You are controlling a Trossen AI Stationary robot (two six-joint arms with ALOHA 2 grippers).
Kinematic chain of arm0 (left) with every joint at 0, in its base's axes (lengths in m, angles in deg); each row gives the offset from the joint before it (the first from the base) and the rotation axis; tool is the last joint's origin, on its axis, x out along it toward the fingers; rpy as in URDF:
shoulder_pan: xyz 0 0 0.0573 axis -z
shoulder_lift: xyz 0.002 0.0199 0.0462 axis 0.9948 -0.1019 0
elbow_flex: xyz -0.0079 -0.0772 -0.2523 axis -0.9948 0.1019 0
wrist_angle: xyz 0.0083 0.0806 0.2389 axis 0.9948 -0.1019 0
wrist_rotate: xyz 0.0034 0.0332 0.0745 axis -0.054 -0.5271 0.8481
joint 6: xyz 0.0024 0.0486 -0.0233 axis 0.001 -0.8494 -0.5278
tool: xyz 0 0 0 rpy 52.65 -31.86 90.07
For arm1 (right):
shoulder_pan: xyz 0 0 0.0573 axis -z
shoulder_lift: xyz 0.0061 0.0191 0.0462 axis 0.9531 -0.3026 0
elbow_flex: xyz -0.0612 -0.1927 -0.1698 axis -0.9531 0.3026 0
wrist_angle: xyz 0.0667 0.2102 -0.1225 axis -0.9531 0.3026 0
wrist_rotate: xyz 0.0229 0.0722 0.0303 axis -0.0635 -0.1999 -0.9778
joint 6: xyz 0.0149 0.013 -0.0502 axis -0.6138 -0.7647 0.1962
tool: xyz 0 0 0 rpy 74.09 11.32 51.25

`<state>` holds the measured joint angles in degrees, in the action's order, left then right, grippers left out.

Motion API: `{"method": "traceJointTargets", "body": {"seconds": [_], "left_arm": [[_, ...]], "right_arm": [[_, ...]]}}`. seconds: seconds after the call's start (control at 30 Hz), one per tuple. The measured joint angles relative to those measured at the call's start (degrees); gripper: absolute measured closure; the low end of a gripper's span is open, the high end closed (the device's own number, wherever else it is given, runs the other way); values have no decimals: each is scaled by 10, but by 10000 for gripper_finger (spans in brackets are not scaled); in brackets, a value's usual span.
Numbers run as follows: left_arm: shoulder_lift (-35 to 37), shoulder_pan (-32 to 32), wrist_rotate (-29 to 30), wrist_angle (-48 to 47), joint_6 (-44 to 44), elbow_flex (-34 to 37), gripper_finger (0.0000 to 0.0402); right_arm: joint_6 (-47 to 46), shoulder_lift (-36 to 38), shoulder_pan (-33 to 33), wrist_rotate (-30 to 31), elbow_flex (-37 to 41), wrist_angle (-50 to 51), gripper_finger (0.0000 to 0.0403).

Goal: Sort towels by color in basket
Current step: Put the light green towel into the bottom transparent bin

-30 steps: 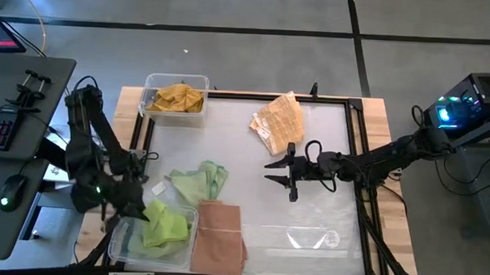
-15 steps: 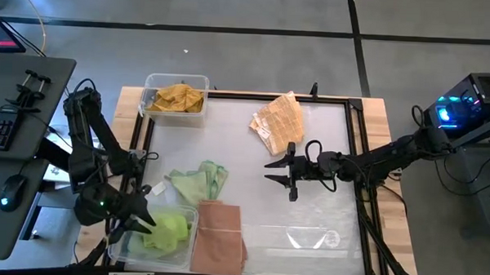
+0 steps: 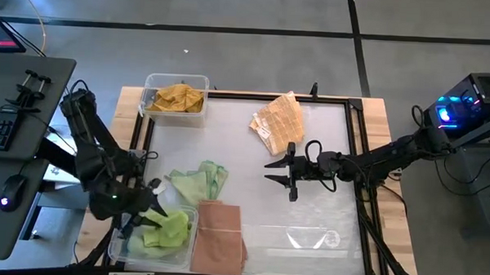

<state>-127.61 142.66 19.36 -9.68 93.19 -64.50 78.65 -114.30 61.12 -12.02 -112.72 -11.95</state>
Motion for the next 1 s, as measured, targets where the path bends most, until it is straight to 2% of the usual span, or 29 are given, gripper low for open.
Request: {"method": "traceJointTargets", "body": {"seconds": [0.3, 0.53, 0.7, 0.77, 0.83, 0.93, 1.0], "left_arm": [[-4, -112, -218, 175, -75, 95, 322], [-8, -159, -293, 183, -71, 93, 367], [-7, -157, -298, 184, -98, 66, 392], [-7, -154, -297, 155, -100, 55, 399], [-8, -151, -264, 96, -81, 40, 400], [-14, -144, -175, -4, -58, 12, 401], [-28, -143, -138, -51, -62, 1, 401]], "right_arm": [[2, 0, 0, -1, 0, -27, 263], [2, 0, 0, -1, 0, -26, 263], [2, 0, 0, -1, 0, -26, 263], [2, 0, 0, -1, 0, -26, 263], [2, 0, 0, -1, 0, -25, 263], [4, 0, 0, 1, 0, -25, 263], [16, 0, 0, 1, 0, -24, 263]]}}
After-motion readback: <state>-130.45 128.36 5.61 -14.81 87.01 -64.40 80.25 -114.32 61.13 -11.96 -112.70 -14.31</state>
